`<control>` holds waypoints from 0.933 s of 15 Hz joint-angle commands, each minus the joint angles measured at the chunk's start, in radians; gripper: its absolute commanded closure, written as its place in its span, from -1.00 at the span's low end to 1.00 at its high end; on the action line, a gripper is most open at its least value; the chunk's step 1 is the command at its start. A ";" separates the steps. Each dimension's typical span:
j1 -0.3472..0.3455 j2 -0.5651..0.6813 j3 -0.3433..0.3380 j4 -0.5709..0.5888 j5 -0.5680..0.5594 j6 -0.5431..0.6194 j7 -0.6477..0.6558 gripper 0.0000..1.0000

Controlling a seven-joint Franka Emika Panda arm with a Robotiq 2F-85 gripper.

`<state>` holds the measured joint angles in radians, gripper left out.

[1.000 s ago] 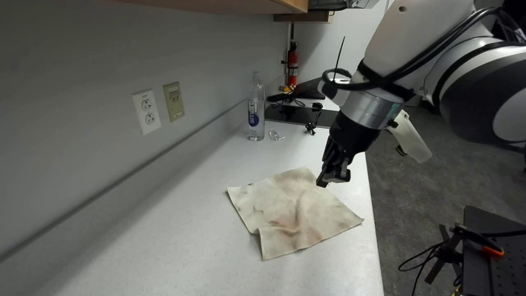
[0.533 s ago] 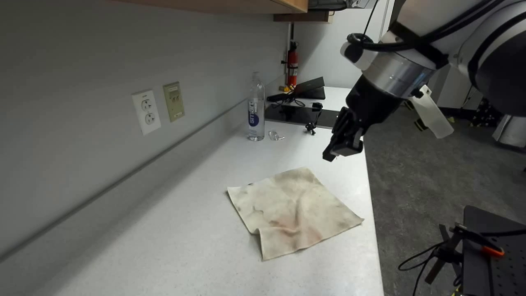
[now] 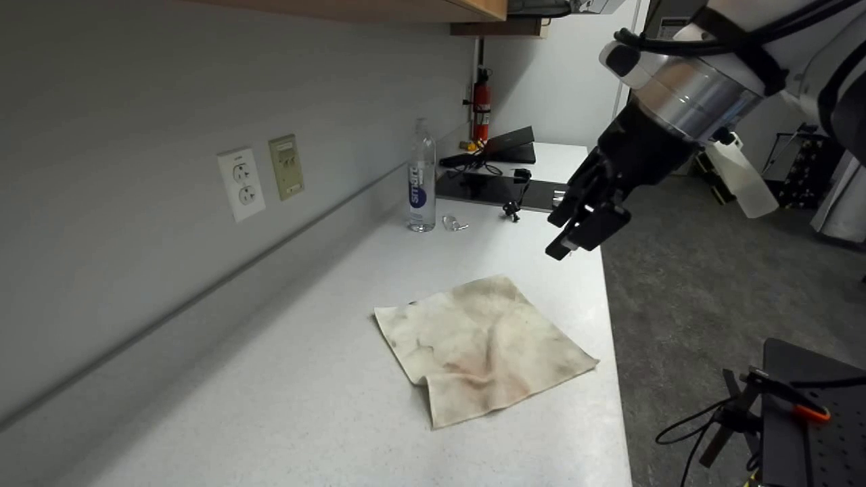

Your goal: Unfold the towel and lay it flat on the countertop

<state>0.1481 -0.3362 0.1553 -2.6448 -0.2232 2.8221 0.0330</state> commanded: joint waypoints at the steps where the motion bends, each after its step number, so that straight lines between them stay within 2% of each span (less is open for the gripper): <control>1: 0.013 -0.113 -0.019 -0.113 0.064 0.101 -0.017 -0.99; 4: -0.002 -0.138 -0.014 -0.155 0.071 0.206 -0.015 -1.00; 5: -0.007 -0.097 -0.008 -0.100 0.074 0.210 -0.015 -1.00; 6: -0.006 -0.083 0.000 -0.108 0.074 0.179 -0.018 -1.00; 14: -0.006 -0.085 -0.001 -0.097 0.077 0.196 -0.018 -1.00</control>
<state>0.1482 -0.4194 0.1454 -2.7419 -0.1681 3.0196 0.0324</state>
